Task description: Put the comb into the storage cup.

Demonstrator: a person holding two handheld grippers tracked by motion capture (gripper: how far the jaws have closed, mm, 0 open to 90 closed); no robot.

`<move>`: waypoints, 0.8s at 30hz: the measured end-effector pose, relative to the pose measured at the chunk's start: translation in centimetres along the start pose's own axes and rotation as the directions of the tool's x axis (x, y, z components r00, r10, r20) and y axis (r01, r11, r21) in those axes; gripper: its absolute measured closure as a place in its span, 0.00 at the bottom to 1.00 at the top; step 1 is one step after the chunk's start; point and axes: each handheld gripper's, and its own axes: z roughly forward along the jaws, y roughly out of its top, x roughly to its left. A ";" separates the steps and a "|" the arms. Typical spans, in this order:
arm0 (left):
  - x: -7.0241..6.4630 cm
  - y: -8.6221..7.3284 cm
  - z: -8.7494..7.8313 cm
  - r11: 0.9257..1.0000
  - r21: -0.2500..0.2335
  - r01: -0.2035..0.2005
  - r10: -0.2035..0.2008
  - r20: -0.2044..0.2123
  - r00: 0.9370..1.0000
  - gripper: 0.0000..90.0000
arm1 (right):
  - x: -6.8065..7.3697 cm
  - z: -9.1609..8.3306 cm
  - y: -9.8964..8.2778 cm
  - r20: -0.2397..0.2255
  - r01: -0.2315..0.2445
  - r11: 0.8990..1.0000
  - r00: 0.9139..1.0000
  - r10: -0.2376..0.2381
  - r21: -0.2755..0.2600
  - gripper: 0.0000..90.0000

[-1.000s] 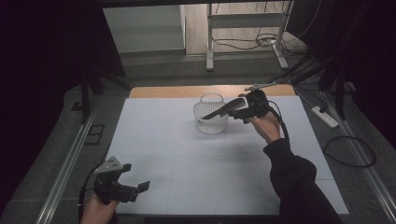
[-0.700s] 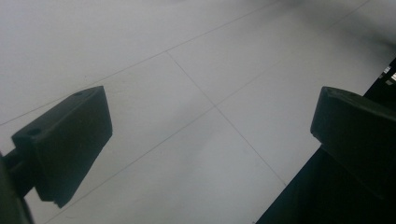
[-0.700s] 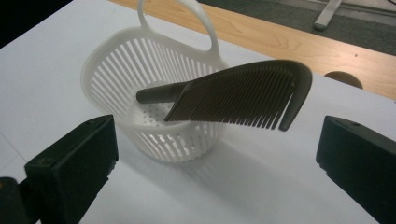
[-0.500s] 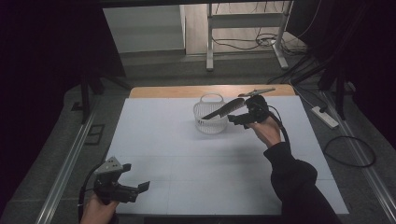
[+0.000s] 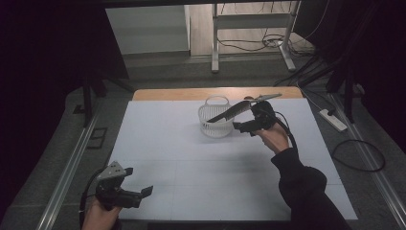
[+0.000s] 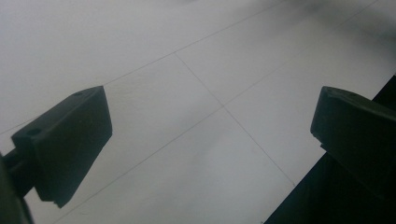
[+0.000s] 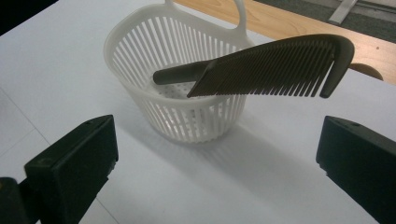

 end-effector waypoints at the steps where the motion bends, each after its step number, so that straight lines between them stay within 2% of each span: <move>1: 0.0 0.0 0.0 1.000 0.001 0.001 -0.001 0.001 1.000 0.00 | 0.0 0.0 0.0 -0.002 0.003 1.000 1.000 -0.003 0.001 0.00; 5: 0.0 0.0 0.0 1.000 0.004 0.000 0.000 0.005 1.000 0.00 | 0.2 -0.2 -0.3 -0.010 0.006 1.000 1.000 -0.006 0.000 0.00; 24: 0.1 0.0 0.1 1.000 0.006 0.002 -0.002 0.013 1.000 0.00 | 1.2 -1.6 -1.0 0.007 0.048 0.999 0.999 -0.049 0.009 0.00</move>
